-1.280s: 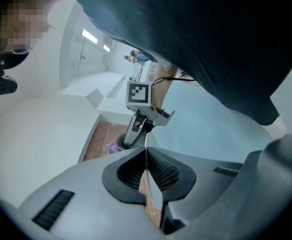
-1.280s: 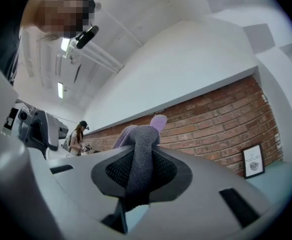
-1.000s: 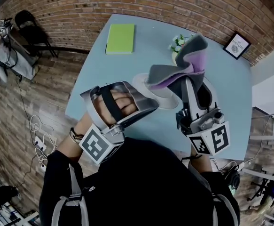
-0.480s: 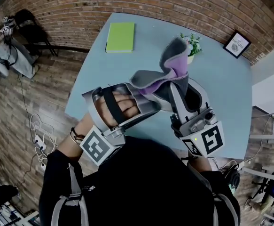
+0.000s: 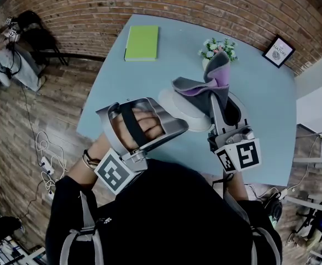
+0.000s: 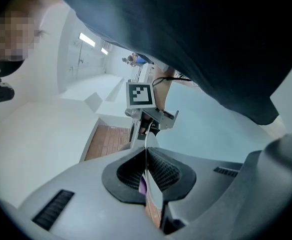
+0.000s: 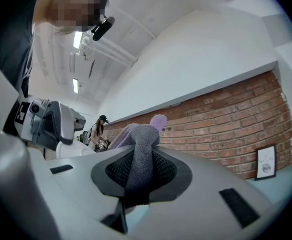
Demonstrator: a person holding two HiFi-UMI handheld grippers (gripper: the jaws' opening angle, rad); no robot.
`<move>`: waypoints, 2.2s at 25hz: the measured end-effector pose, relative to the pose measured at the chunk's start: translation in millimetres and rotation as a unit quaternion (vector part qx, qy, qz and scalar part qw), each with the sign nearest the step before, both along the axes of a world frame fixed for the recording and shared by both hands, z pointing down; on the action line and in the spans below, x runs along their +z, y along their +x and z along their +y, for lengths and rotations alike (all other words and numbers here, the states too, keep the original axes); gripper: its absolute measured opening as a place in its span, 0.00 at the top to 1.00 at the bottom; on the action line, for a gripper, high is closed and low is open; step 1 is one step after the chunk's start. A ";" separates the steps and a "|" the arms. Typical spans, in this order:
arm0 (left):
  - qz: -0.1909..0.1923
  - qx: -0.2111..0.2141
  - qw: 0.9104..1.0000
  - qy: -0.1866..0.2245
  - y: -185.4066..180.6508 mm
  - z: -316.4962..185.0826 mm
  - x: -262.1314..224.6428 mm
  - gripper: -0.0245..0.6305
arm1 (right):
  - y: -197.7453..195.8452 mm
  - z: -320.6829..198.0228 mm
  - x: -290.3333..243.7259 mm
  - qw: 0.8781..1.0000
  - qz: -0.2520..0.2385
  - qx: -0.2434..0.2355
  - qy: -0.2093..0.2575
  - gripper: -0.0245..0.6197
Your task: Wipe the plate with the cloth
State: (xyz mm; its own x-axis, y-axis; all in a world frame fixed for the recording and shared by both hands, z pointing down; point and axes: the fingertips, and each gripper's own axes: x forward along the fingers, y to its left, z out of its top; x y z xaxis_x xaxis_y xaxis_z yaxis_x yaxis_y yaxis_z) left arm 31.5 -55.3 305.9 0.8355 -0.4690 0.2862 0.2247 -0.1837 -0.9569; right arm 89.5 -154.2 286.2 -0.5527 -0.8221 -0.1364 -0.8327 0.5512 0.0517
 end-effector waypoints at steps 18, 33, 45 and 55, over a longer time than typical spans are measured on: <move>-0.007 -0.003 1.000 -0.005 1.8 -3.1 7.1 0.93 | 22.0 -8.4 -23.1 0.999 -0.022 0.022 0.021 0.87; -0.018 0.001 1.000 0.001 4.1 -5.5 10.8 0.93 | -51.9 24.8 -40.9 0.994 0.039 -0.089 0.058 0.87; -0.010 0.001 1.000 0.002 3.9 -6.3 6.4 0.93 | -29.9 6.9 -15.9 0.997 0.068 -0.032 0.029 0.87; -0.005 -0.002 1.000 0.001 1.4 -7.9 4.5 0.93 | -3.4 -2.9 -1.2 0.997 0.074 0.012 0.005 0.87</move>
State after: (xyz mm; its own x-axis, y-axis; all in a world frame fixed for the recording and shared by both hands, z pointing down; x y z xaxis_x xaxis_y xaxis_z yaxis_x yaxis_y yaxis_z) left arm 32.9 -63.2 310.4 0.8308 -0.4729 0.2935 0.2338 -0.1820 -0.9551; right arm 86.1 -157.1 285.0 -0.5467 -0.8349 -0.0629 -0.8291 0.5293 0.1801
